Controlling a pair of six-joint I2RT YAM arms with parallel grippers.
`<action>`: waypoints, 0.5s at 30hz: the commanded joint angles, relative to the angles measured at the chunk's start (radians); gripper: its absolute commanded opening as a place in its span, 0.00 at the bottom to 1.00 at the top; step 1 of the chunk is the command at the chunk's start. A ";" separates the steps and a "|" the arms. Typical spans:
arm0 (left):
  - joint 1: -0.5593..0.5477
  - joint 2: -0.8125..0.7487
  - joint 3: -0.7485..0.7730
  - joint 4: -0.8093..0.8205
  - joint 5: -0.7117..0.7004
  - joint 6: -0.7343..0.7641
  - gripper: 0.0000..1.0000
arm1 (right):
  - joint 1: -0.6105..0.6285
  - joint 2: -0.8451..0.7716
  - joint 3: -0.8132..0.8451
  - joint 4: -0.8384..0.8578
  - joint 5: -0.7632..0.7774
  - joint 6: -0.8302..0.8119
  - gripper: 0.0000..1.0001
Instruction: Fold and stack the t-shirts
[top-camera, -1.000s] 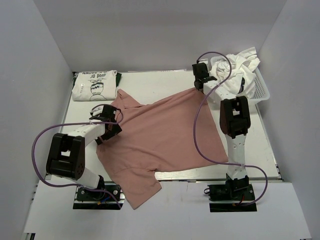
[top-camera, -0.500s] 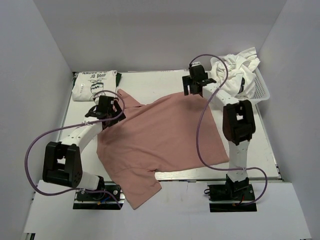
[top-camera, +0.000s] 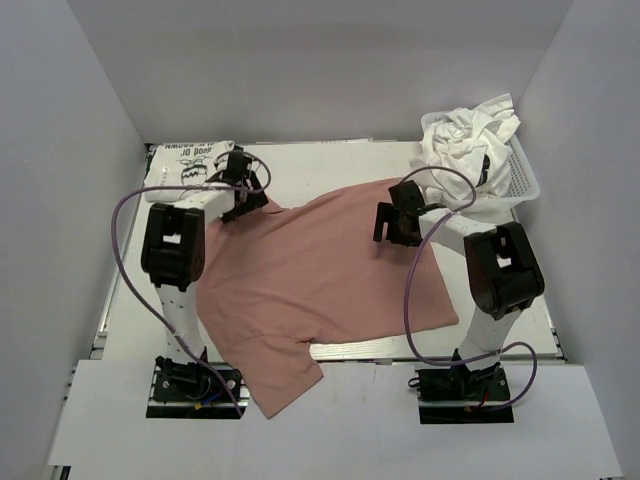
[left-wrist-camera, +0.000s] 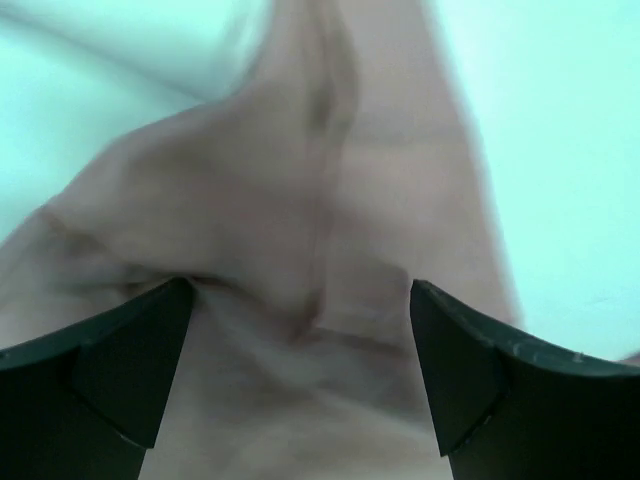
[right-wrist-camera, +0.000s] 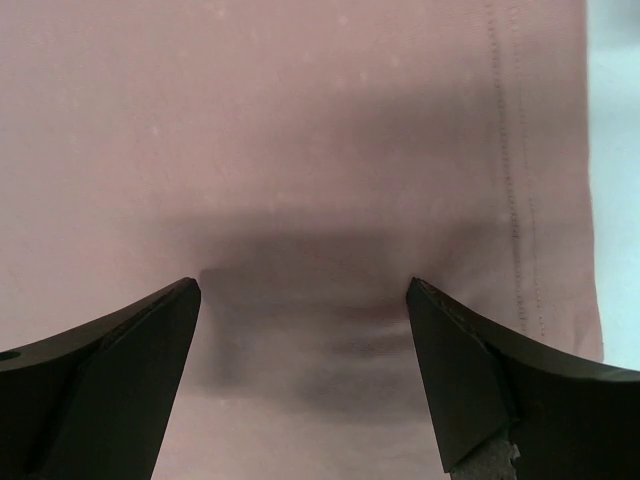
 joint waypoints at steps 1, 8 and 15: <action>-0.004 0.120 0.189 -0.068 0.058 0.014 1.00 | -0.022 -0.045 -0.087 0.002 0.020 0.104 0.90; -0.013 0.459 0.668 -0.149 0.227 0.082 1.00 | -0.057 -0.004 -0.133 0.016 0.061 0.144 0.90; -0.013 0.530 0.798 -0.151 0.259 0.100 1.00 | -0.056 -0.025 -0.088 0.030 0.080 0.044 0.90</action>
